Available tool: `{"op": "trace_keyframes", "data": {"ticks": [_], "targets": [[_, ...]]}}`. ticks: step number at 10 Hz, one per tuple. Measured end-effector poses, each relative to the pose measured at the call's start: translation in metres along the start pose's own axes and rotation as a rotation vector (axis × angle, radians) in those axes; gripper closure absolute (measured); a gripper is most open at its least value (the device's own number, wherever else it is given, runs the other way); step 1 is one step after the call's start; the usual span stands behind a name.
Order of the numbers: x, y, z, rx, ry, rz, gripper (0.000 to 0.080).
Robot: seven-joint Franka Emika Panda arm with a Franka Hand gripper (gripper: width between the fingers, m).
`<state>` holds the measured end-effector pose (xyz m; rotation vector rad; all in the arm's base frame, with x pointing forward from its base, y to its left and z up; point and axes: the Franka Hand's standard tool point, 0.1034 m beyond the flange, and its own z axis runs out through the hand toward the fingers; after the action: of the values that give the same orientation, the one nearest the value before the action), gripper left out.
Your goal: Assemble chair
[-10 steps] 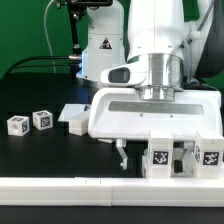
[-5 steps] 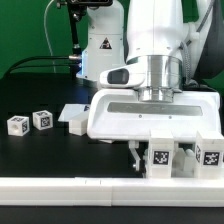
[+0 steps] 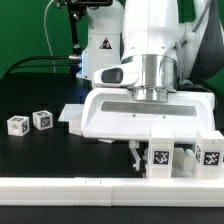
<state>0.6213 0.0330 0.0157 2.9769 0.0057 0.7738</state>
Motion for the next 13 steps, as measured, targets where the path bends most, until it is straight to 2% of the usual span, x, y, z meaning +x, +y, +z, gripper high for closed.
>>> {"op": "trace_keyframes", "data": {"ticks": [2,3,4,5,6,7,8,9,12,13], "targets": [[-0.001,0.021,-0.015,-0.001,-0.03,0.01,0.0769],[0.0,0.022,-0.024,0.013,-0.063,0.015,0.0769],[0.006,0.033,-0.037,0.01,-0.057,0.022,0.0769],[0.007,0.04,-0.05,0.023,-0.086,0.042,0.0769],[0.005,0.03,-0.061,0.082,-0.218,0.08,0.0769],[0.015,0.023,-0.068,0.119,-0.32,0.089,0.0769],[0.023,0.021,-0.064,0.123,-0.384,0.082,0.0769],[0.023,0.019,-0.057,0.128,-0.445,0.074,0.0769],[0.016,0.015,-0.06,0.165,-0.619,0.07,0.0769],[0.01,0.013,-0.063,0.181,-0.724,0.07,0.0769]]}}
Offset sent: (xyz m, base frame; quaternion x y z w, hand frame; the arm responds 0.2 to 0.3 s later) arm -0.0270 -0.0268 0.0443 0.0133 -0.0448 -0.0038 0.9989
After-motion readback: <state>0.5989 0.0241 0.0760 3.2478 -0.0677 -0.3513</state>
